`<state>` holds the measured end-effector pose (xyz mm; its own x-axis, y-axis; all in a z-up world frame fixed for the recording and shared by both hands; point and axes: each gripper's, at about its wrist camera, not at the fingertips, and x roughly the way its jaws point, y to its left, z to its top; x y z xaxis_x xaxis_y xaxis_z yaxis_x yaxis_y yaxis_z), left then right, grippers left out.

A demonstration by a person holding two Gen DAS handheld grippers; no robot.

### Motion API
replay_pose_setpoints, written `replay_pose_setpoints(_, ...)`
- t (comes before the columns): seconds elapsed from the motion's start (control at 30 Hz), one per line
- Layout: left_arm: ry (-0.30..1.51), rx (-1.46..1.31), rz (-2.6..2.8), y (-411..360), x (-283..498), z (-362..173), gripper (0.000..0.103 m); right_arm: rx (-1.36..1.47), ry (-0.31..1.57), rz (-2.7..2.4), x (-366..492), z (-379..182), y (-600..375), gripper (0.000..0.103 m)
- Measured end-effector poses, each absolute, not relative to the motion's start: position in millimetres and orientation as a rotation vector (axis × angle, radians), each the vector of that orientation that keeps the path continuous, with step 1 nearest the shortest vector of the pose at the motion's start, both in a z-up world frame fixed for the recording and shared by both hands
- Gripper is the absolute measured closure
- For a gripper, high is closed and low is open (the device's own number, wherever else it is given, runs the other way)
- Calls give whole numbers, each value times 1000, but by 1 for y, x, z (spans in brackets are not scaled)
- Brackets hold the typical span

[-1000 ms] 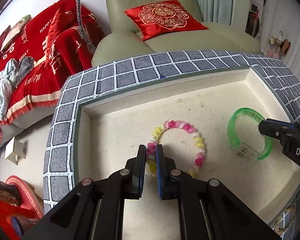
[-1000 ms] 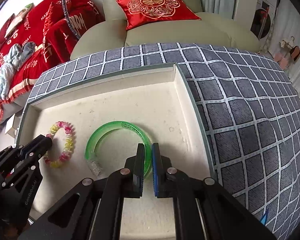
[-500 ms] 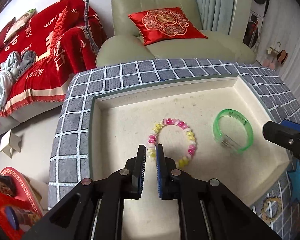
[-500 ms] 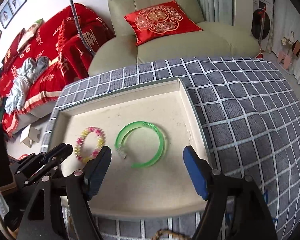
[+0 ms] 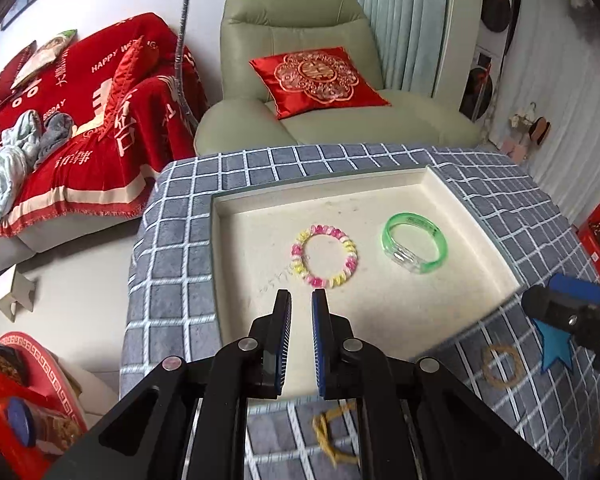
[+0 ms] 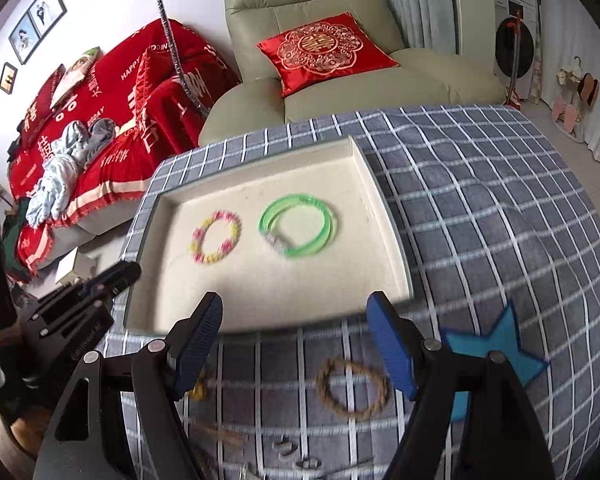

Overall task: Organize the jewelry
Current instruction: 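Lift both tools out of the tray back over the jewelry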

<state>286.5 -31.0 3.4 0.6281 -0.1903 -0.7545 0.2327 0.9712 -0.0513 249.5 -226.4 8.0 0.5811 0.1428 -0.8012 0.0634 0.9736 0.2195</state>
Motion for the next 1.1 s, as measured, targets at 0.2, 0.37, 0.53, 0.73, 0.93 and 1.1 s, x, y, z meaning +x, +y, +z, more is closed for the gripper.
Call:
replay_pose_setpoints(0.2,847,-3,-244,-15,249,5,76,262,955,55,206,3,-223,25)
replay_pose_setpoints(0.37,806,-38,-181,-3,221,0,0,256,956,48,175,-2,-218,24)
replay_pose_setpoints(0.53,810,-15,-174,4,204,-18,0,252,955,41,147,-11,-216,20)
replay_pose_setpoints(0.73,878,-11,-164,15,185,-49,0,291,908,65,116,-19,-217,0)
replay_pose_setpoints(0.93,908,7,-189,18,159,-71,0,340,958,75,98,-32,-218,0)
replay_pose_setpoints(1.1,916,66,-191,15,144,-76,0,312,1011,15,83,-51,-224,0)
